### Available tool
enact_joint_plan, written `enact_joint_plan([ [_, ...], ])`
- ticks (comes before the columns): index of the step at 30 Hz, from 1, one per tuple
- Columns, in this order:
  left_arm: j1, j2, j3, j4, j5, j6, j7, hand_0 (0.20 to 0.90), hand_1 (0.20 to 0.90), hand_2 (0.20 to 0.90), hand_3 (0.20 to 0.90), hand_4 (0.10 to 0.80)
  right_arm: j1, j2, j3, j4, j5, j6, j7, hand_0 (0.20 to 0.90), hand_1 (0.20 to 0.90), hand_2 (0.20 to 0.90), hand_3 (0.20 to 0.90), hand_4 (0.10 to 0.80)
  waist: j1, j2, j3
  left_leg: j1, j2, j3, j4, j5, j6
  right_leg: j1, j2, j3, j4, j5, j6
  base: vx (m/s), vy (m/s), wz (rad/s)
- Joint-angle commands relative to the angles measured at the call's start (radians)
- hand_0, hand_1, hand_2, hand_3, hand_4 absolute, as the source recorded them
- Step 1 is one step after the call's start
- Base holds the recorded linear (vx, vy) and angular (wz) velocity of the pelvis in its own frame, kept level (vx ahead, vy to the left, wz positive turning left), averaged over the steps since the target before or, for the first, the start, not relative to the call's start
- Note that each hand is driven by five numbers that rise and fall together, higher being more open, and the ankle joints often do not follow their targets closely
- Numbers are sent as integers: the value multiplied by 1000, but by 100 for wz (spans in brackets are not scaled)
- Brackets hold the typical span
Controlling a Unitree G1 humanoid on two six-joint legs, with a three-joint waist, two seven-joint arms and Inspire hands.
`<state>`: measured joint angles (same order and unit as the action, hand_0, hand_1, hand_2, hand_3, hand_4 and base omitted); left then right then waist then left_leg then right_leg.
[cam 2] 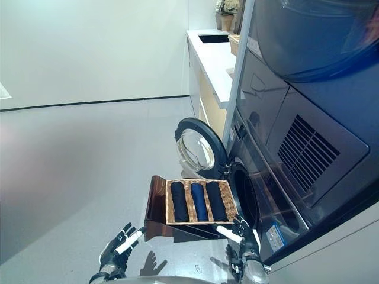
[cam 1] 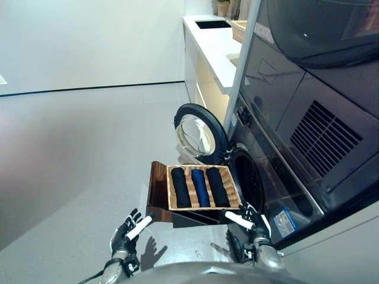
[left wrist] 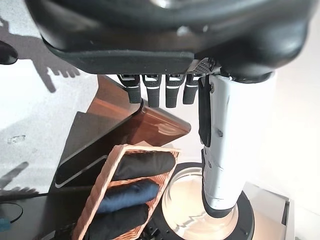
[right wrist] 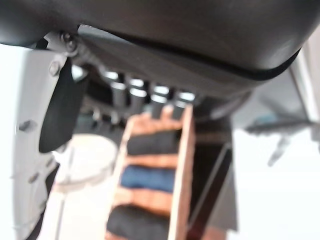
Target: Pick up the clothes and place them into the washing machine
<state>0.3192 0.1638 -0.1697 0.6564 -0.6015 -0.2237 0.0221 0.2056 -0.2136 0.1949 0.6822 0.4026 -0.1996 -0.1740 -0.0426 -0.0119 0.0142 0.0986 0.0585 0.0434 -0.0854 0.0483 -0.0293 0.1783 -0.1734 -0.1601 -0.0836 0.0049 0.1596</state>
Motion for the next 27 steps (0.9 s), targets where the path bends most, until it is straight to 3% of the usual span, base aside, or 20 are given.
enact_joint_plan([
  [1,-92,22,32,-85,6,-86,-17,900,900,900,900,800,-118,-4,-21,-60,4,-114,-1,900,900,900,900,800,8,-5,-10,28,28,-15,-2,-46,-54,-90,26,30,-4,81,-7,0,0,0],
  [13,-82,15,44,-95,-11,-88,-21,900,900,900,900,800,-115,-4,-29,-59,1,-114,-6,900,900,900,900,800,10,-7,-4,20,20,-21,-2,-45,-52,-93,19,27,-4,84,-4,0,0,0],
  [20,-101,13,35,-96,26,-102,-12,900,900,900,900,800,-169,-56,39,-57,-228,-90,-44,900,900,900,900,800,19,-12,1,9,11,-26,-2,-46,-45,-100,9,24,-4,88,2,-2,8,2],
  [27,-109,19,16,-92,9,-101,-15,900,900,900,900,800,-247,-38,84,12,-221,-76,-44,900,900,900,900,800,33,-13,-5,10,5,-28,-2,-50,-42,-96,3,20,-4,88,4,10,6,2],
])
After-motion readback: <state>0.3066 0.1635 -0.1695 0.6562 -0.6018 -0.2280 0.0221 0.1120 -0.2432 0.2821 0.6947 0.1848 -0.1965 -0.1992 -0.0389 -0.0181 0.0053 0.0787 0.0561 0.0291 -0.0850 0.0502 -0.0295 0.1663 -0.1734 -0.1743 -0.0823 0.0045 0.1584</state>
